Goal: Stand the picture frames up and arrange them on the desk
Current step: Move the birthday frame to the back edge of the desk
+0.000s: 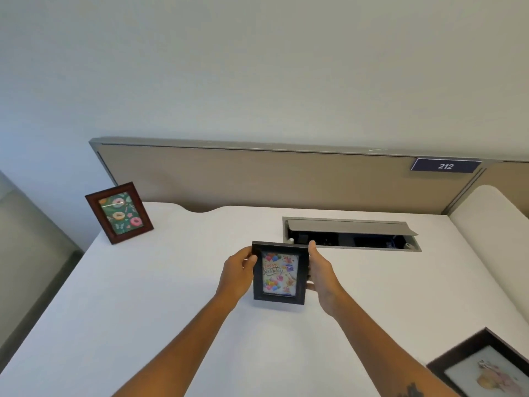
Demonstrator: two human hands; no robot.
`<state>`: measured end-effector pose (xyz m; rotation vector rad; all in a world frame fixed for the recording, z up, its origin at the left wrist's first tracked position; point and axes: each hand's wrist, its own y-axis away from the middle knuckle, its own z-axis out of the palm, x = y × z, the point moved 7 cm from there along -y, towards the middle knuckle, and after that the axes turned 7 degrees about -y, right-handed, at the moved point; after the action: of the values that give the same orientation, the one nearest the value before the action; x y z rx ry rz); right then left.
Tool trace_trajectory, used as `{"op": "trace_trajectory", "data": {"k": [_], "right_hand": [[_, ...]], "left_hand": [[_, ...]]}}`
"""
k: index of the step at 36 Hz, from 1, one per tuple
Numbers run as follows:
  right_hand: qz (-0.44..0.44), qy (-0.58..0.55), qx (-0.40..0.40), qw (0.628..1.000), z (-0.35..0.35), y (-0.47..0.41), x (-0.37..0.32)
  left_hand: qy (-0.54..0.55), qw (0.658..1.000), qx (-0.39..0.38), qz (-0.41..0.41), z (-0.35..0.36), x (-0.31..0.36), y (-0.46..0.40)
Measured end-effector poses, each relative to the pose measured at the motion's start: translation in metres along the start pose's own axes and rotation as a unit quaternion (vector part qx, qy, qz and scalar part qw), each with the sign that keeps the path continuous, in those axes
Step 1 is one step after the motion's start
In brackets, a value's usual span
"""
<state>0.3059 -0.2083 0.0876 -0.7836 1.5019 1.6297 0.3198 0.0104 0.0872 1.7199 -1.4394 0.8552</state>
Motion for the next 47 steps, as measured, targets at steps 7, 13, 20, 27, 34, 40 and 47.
{"op": "trace_trajectory", "data": {"k": [7,13,20,27,34,40,47], "right_hand": [[0.000,-0.009,-0.022,1.000,0.025,-0.063,-0.036],[-0.008,-0.016,-0.029,0.999,0.040,-0.117,-0.069],[0.005,-0.040,-0.055,0.998,0.050,-0.174,-0.091],[0.022,-0.049,-0.040,0.998,0.057,-0.221,-0.099],[0.025,-0.037,-0.049,0.998,0.060,-0.250,-0.091],[0.033,-0.038,-0.047,0.998,0.056,-0.257,-0.083],[0.044,-0.040,-0.042,0.997,0.051,-0.255,-0.081]], "left_hand": [[-0.001,1.000,0.016,0.010,-0.020,0.006,-0.068],[-0.011,0.999,0.030,-0.005,-0.028,0.015,-0.126],[-0.004,0.999,0.046,-0.008,-0.026,0.018,-0.182],[-0.008,0.998,0.053,-0.017,-0.023,0.011,-0.221],[-0.012,0.998,0.047,-0.033,-0.019,-0.003,-0.240],[-0.019,0.999,0.037,-0.035,-0.013,-0.009,-0.245],[-0.020,0.998,0.037,-0.036,-0.006,-0.013,-0.243]]}}
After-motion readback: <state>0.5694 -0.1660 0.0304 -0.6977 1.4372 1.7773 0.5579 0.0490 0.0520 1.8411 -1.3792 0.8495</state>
